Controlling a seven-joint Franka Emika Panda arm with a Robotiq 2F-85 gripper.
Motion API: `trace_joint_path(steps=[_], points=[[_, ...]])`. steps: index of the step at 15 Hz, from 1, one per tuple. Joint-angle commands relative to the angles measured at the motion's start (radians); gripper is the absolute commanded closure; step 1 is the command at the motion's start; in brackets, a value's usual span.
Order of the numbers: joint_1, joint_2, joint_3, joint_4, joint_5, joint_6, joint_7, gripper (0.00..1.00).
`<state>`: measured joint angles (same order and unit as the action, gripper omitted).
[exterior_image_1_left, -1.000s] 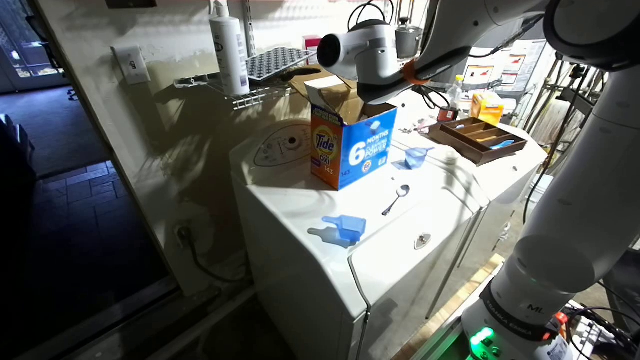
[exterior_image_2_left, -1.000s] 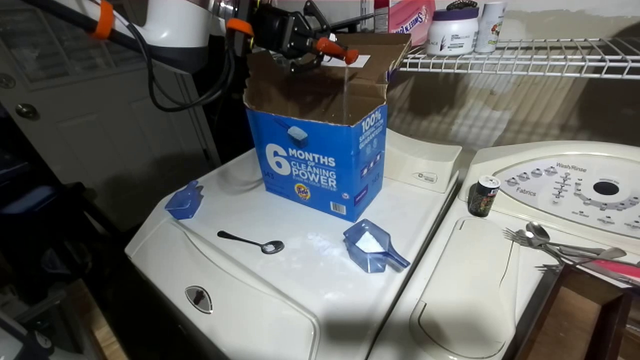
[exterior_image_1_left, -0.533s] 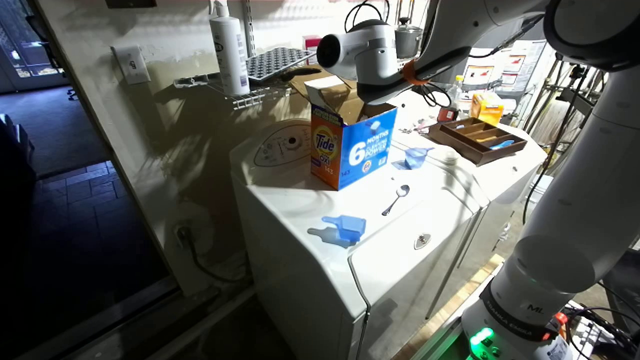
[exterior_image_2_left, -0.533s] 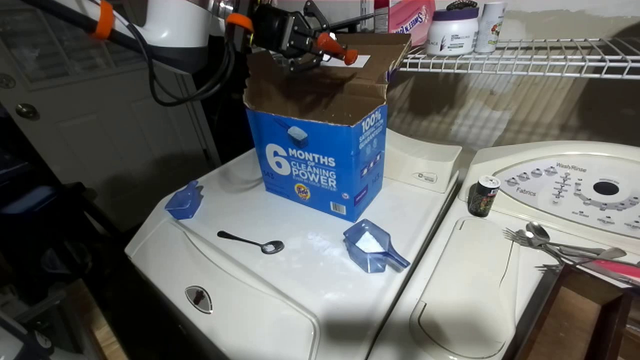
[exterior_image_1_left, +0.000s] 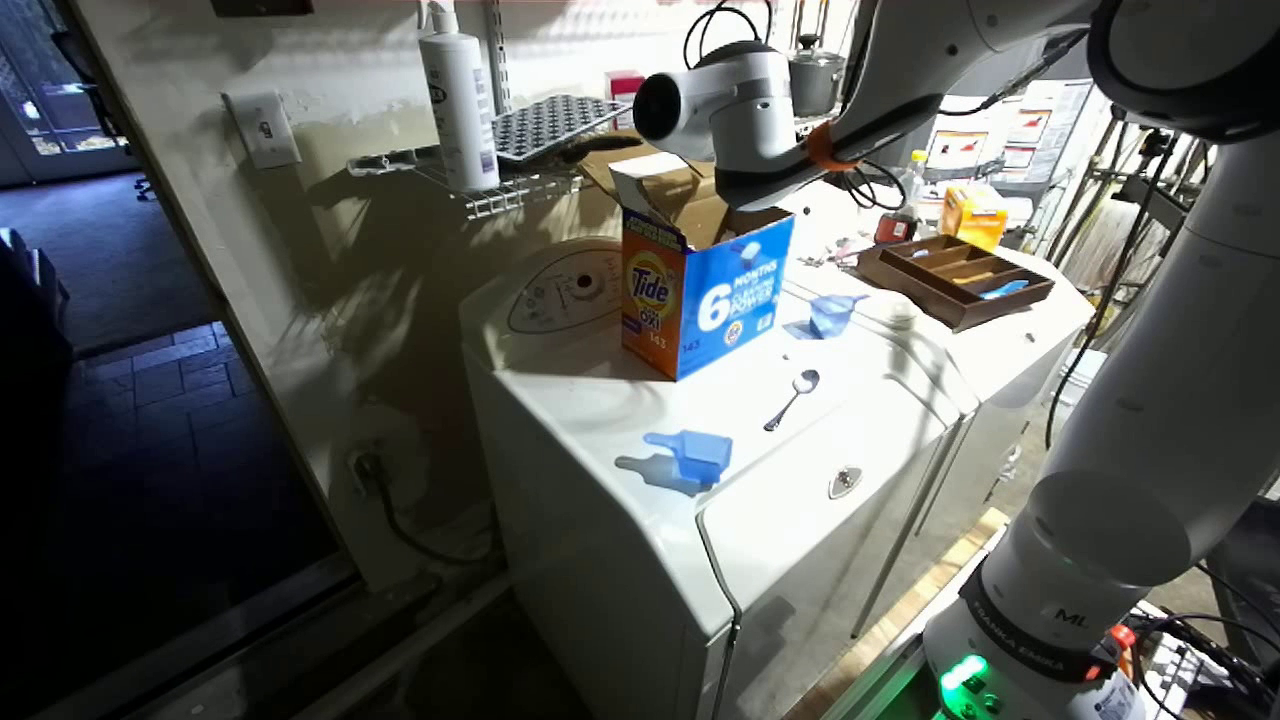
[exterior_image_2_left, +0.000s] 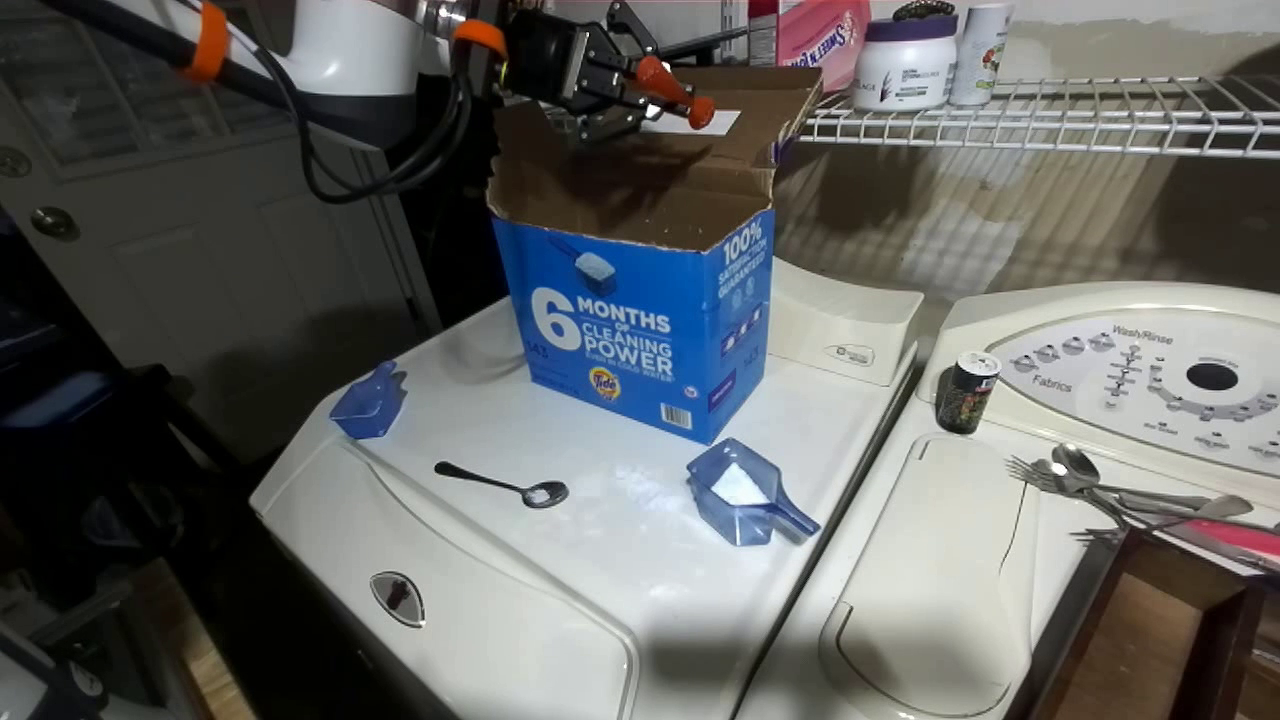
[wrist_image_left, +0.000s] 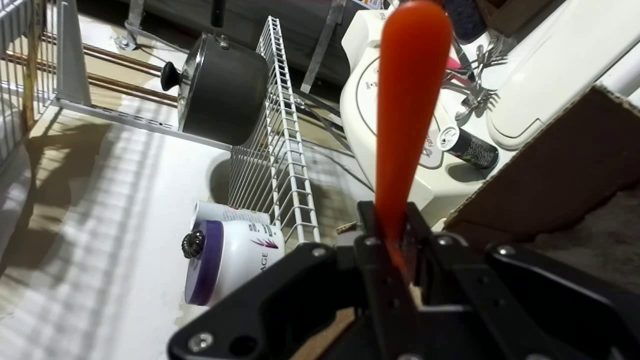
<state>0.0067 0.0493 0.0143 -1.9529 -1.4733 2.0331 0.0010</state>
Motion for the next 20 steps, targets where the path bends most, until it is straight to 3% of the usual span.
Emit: trace_joint_path(steps=[1, 13, 20], points=[[0.005, -0.002, 0.001, -0.003, -0.022, -0.016, -0.020, 0.96], [-0.004, -0.020, -0.005, 0.004, 0.075, -0.088, 0.078, 0.96], [-0.029, -0.095, -0.036, -0.031, 0.342, -0.042, 0.211, 0.96]])
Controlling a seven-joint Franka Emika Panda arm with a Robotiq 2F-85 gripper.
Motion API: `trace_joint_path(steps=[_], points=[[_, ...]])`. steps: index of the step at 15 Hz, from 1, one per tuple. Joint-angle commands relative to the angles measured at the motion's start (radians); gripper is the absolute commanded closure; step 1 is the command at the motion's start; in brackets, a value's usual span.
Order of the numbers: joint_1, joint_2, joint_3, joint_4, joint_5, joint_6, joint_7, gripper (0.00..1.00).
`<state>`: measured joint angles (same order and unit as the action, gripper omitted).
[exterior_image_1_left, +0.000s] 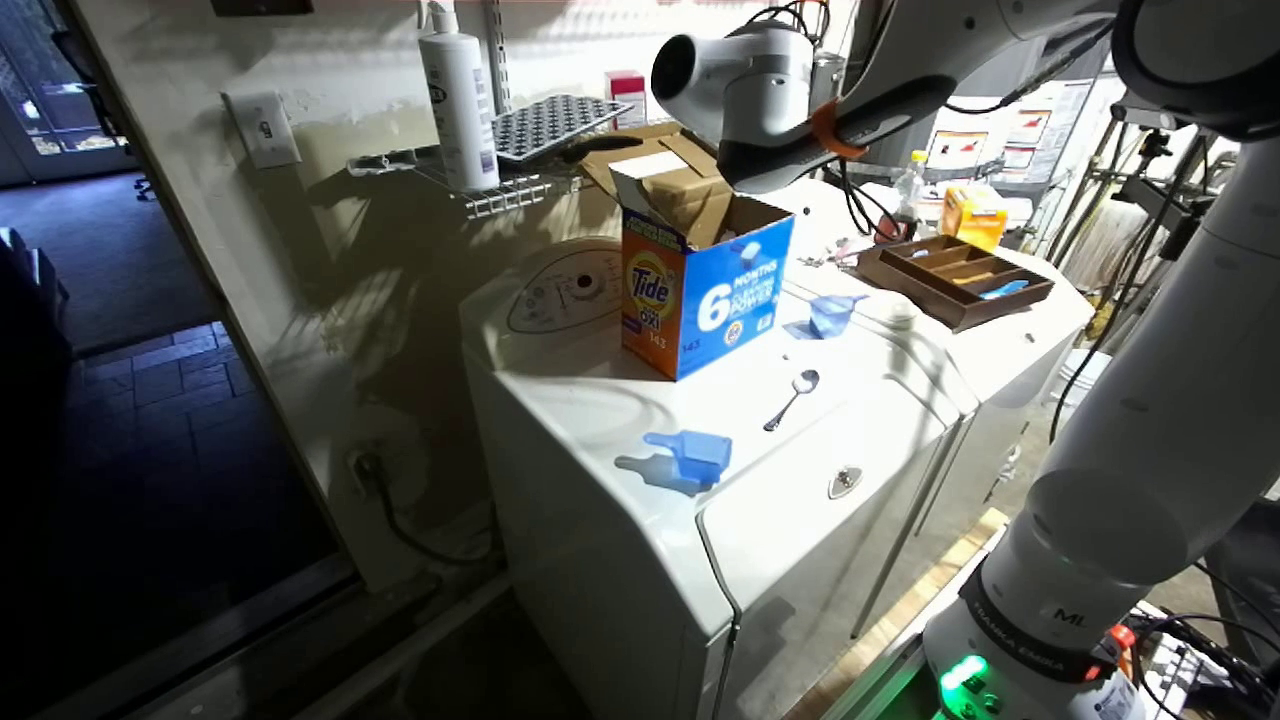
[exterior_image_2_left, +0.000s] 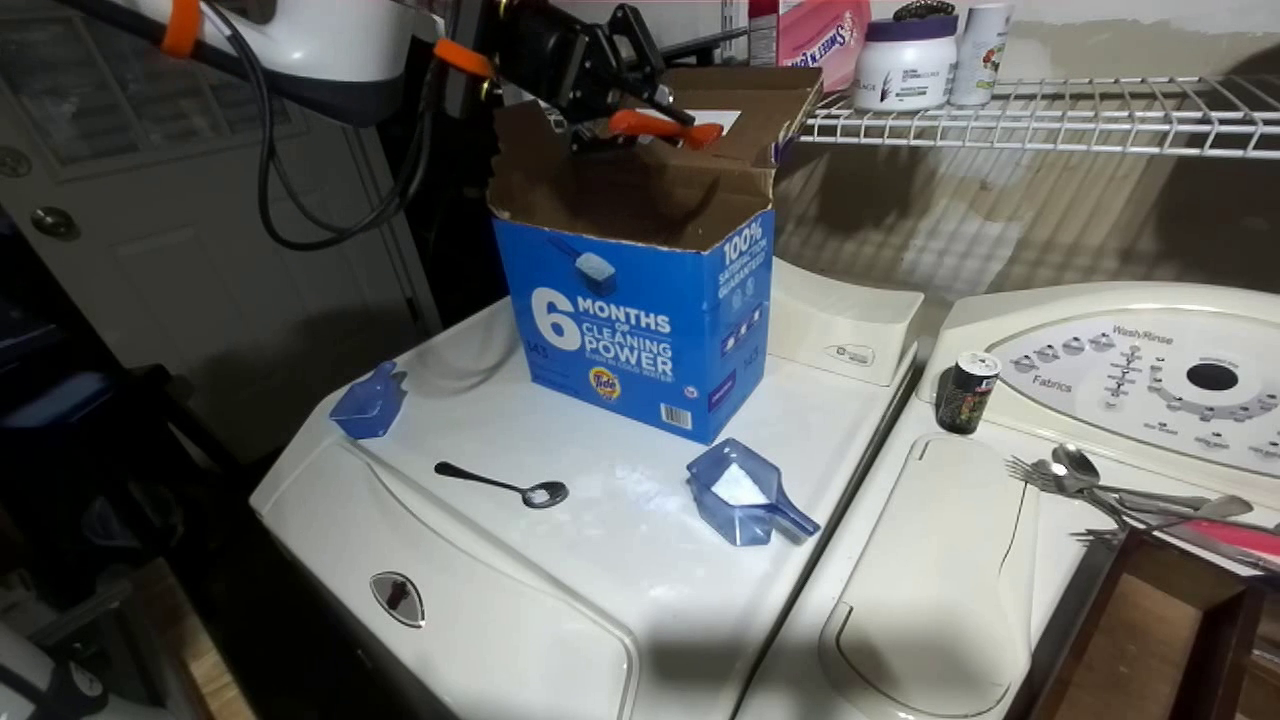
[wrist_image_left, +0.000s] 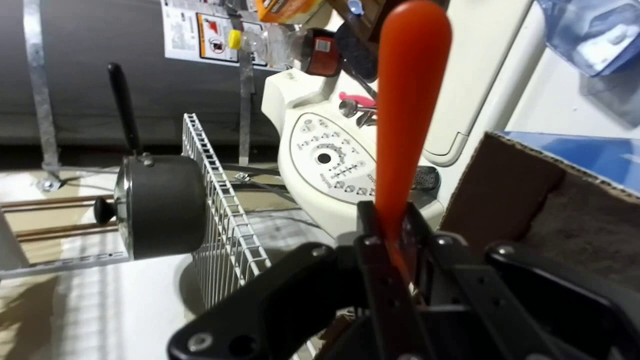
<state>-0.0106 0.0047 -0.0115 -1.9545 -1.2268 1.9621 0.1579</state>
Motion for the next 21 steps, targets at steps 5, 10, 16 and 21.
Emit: trace_joint_path(steps=[5, 10, 16, 21], points=[[-0.036, -0.112, -0.045, -0.089, 0.174, 0.132, 0.223, 0.96], [-0.063, -0.175, -0.075, -0.205, 0.187, 0.302, 0.390, 0.96], [-0.095, -0.254, -0.076, -0.351, 0.150, 0.400, 0.630, 0.96], [-0.115, -0.288, -0.073, -0.431, 0.172, 0.346, 0.763, 0.96]])
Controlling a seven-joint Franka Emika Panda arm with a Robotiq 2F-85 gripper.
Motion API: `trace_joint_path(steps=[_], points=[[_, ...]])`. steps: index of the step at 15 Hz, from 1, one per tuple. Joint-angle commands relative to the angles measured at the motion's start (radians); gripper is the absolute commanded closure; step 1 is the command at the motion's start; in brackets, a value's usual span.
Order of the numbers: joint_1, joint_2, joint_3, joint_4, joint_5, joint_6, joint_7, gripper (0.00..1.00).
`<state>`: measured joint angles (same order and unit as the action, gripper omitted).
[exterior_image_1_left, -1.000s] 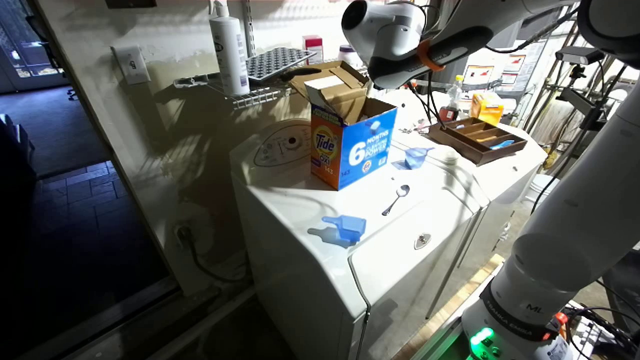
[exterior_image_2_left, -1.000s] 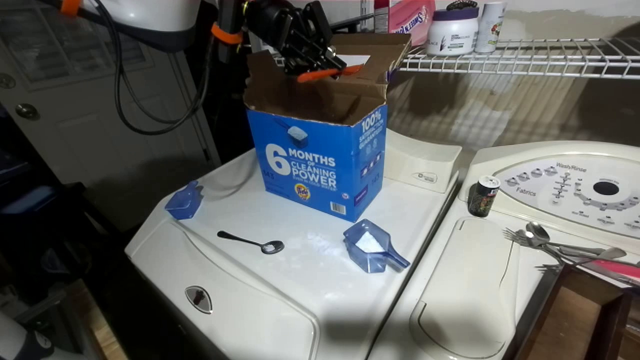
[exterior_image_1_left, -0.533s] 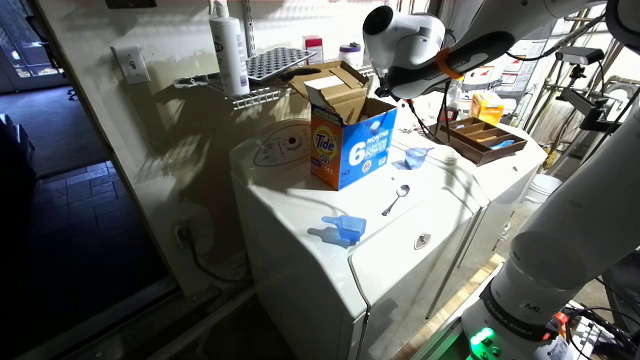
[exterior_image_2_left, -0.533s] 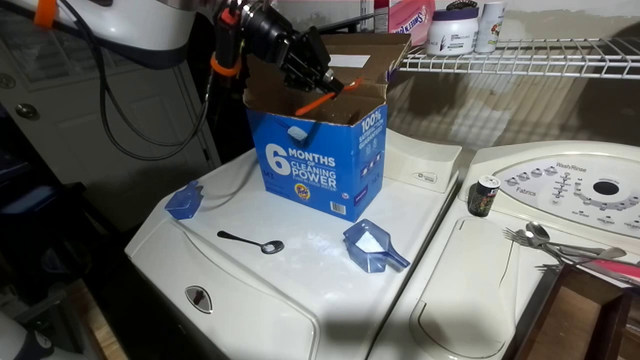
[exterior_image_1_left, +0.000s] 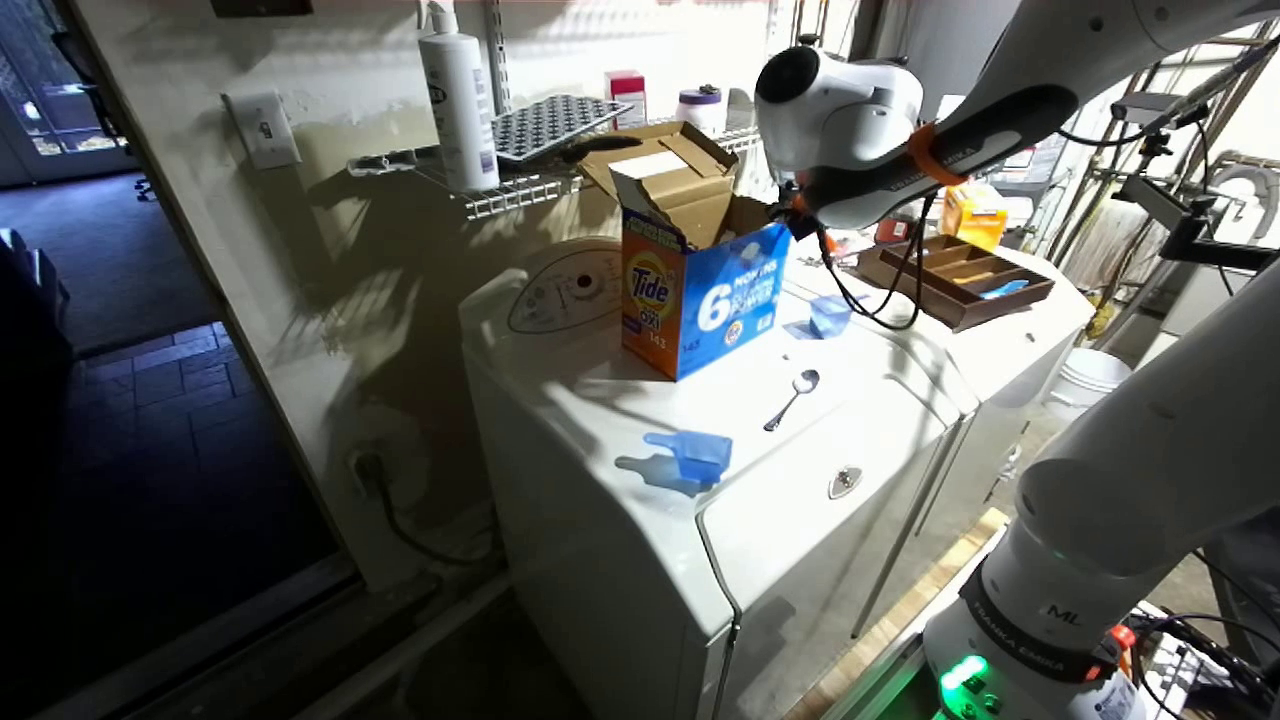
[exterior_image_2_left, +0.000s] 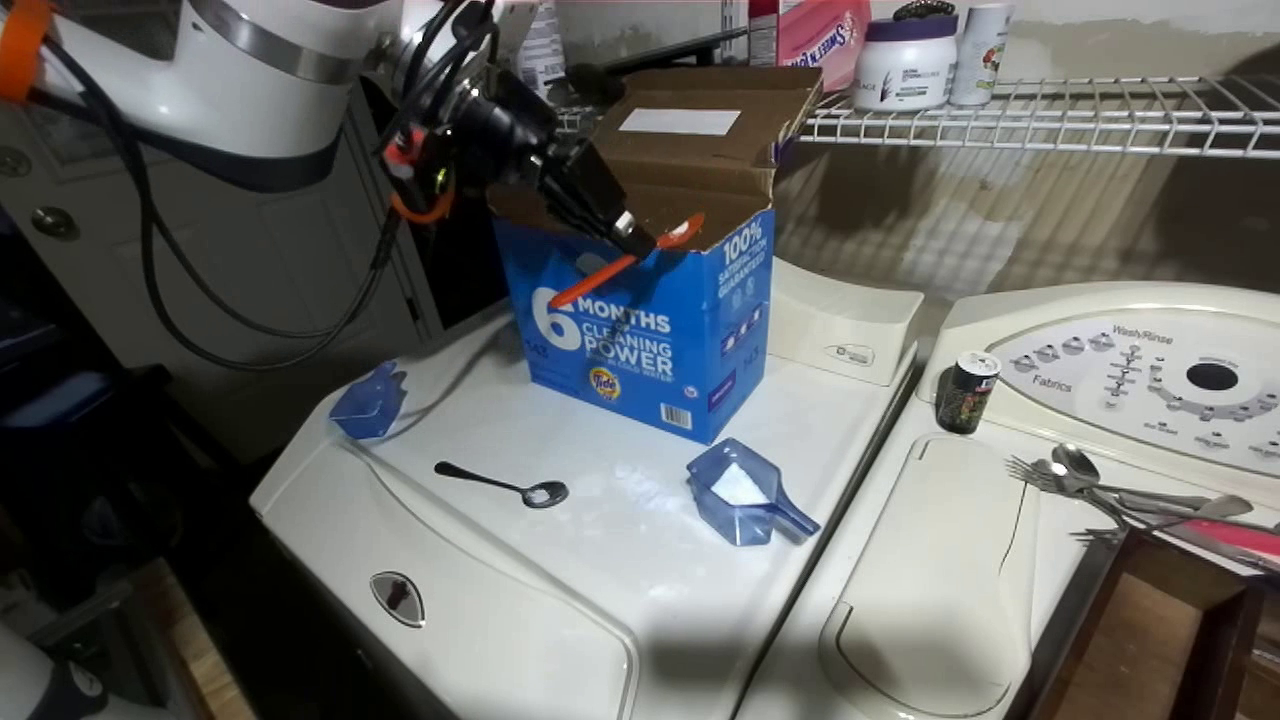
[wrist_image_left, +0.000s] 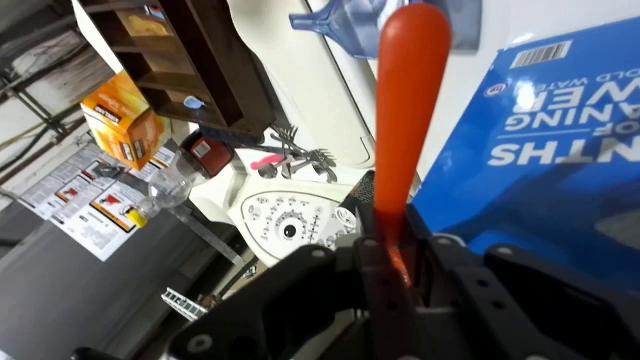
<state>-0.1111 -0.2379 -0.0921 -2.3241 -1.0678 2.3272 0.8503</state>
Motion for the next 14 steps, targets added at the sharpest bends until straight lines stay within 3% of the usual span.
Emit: trace_joint_path(steps=[1, 2, 5, 6, 9, 14], points=[[-0.010, -0.006, 0.006, -0.015, 0.005, -0.006, 0.020, 0.96], [-0.012, -0.008, 0.005, -0.023, 0.004, -0.007, 0.025, 0.85], [-0.011, -0.007, 0.006, -0.022, 0.004, -0.007, 0.024, 0.85], [-0.011, -0.007, 0.006, -0.022, 0.004, -0.007, 0.024, 0.96], [-0.004, 0.009, 0.035, -0.050, -0.004, -0.090, 0.077, 0.96], [0.013, 0.032, 0.040, -0.081, 0.111, -0.162, 0.137, 0.96]])
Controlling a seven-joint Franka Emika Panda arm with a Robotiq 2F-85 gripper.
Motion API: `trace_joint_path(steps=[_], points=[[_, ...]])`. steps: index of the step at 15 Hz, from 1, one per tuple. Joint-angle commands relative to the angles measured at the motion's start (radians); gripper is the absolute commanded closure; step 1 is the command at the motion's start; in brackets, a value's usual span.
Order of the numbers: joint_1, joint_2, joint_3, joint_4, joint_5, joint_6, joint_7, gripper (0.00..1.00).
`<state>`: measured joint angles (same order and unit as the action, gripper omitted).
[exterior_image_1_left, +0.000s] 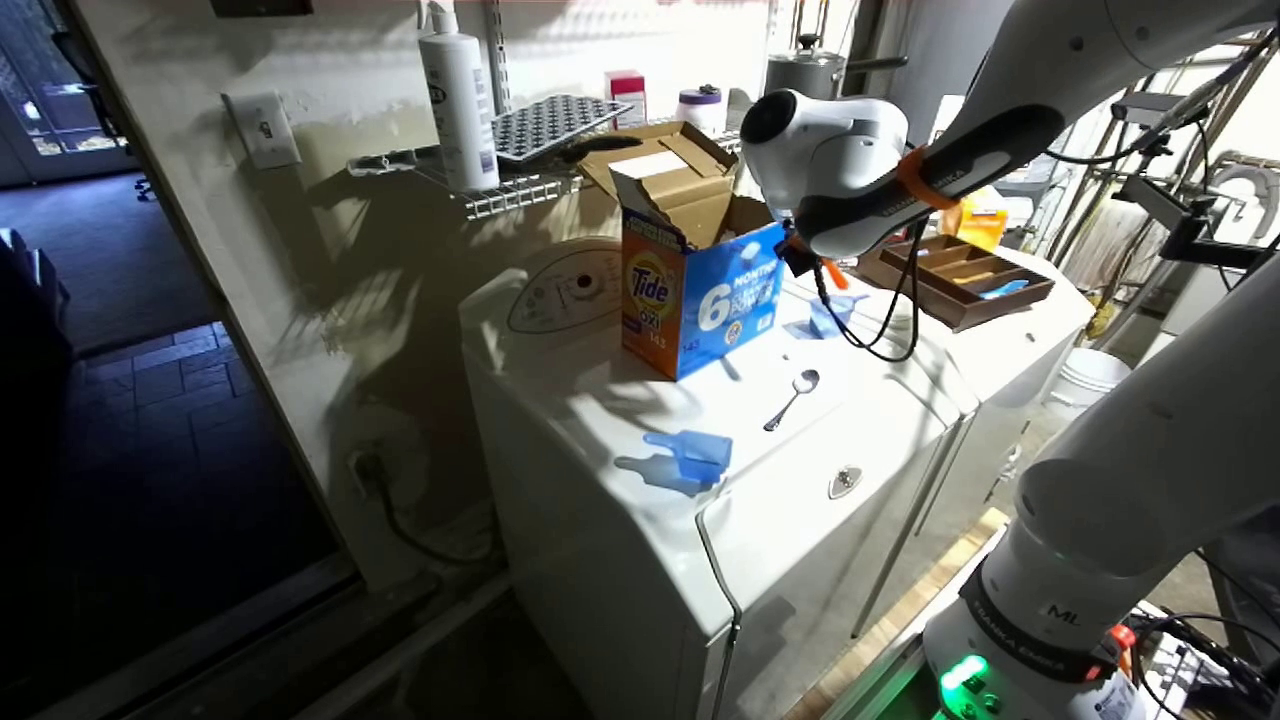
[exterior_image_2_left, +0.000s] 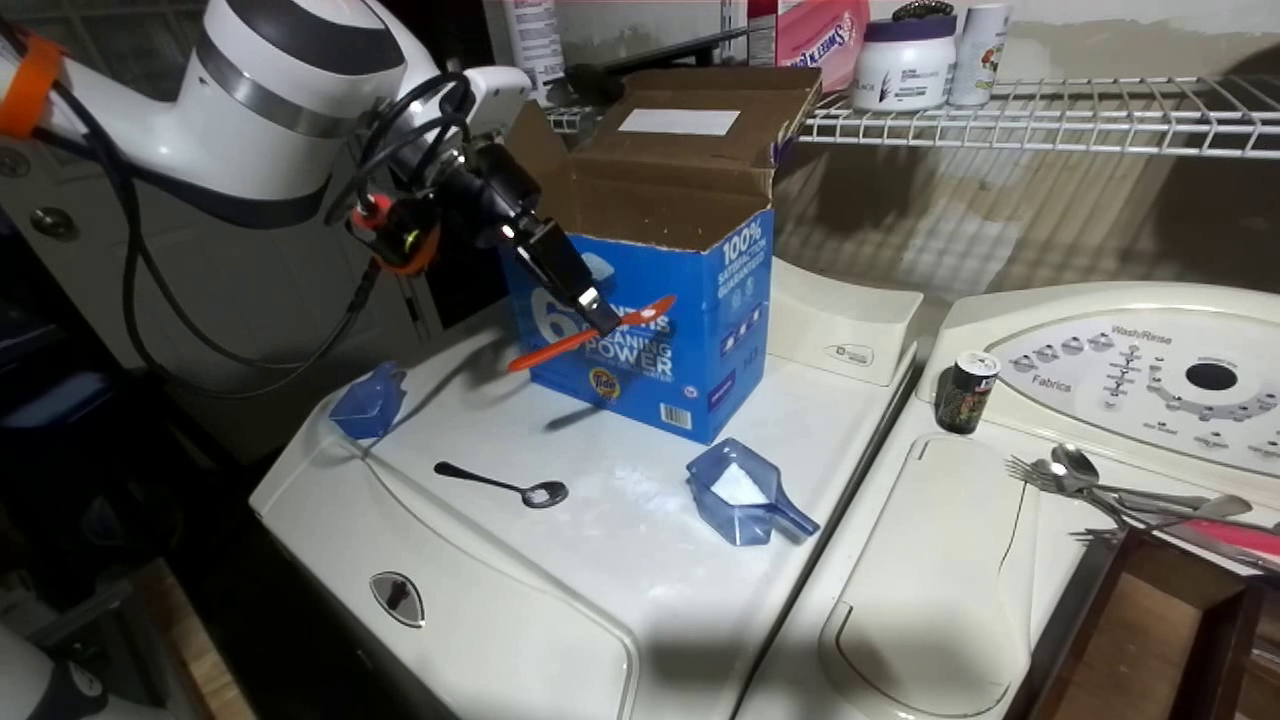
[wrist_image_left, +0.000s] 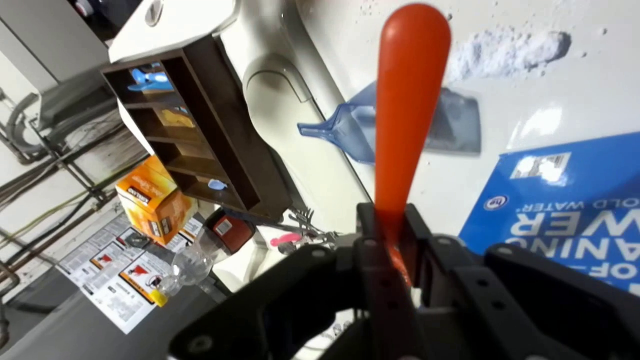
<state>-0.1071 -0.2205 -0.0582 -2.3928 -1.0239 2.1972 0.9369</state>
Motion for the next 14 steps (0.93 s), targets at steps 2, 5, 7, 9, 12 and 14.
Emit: trace_joint_path(steps=[2, 5, 7, 9, 12, 14], points=[[0.014, 0.033, 0.002, -0.023, 0.146, -0.023, 0.068, 0.96], [0.012, 0.066, 0.001, -0.028, 0.249, 0.020, 0.120, 0.96], [0.010, 0.088, 0.004, -0.031, 0.298, 0.050, 0.165, 0.96], [0.006, 0.116, 0.007, -0.029, 0.317, 0.078, 0.221, 0.96], [0.008, 0.163, 0.005, -0.028, 0.354, 0.115, 0.291, 0.96], [0.010, 0.189, 0.002, -0.029, 0.387, 0.135, 0.328, 0.96]])
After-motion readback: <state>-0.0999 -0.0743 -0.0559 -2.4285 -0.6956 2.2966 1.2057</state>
